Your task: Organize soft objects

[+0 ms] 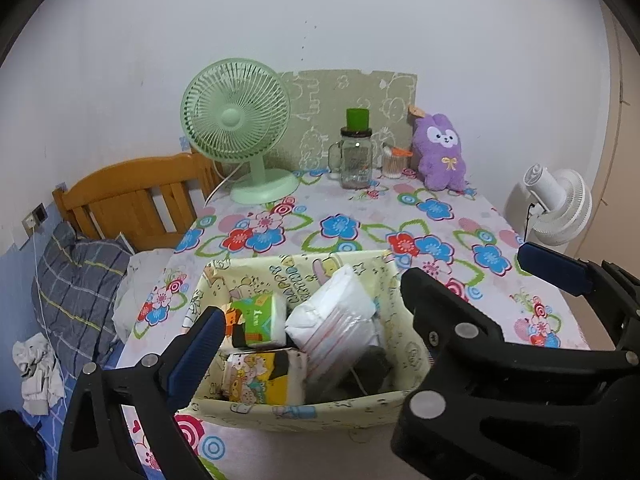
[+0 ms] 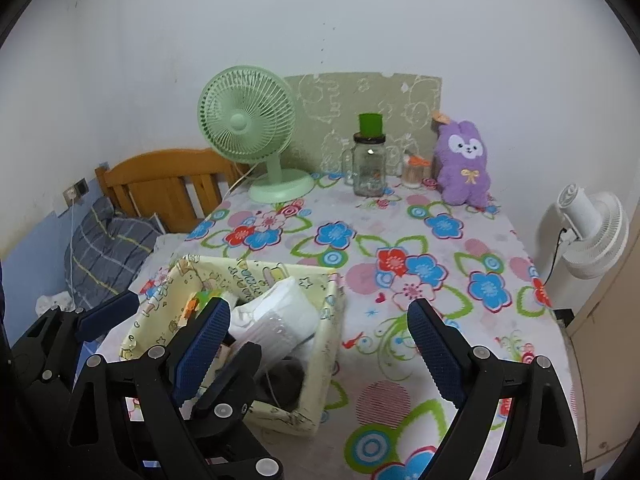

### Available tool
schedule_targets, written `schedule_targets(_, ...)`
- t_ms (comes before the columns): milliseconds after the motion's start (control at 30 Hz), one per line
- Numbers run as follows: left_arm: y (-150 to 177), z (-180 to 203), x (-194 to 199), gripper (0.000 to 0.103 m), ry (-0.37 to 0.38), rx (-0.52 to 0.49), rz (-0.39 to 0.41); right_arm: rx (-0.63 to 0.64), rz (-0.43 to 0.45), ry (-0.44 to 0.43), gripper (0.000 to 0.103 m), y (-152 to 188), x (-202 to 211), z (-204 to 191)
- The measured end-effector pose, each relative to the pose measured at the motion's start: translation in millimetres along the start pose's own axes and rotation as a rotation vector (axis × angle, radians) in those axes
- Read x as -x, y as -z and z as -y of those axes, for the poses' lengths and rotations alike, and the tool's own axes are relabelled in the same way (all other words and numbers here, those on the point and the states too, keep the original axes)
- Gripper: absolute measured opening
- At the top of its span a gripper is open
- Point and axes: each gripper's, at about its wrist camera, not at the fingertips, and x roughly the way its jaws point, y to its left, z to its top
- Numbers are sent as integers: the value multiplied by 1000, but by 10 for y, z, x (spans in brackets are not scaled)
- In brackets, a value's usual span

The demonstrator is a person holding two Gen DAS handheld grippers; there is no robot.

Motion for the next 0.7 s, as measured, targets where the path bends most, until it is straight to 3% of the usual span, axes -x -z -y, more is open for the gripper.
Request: schedule_targets(700,-108,545,610,103,39,-44,120,-48,148,103,92,19,897,601)
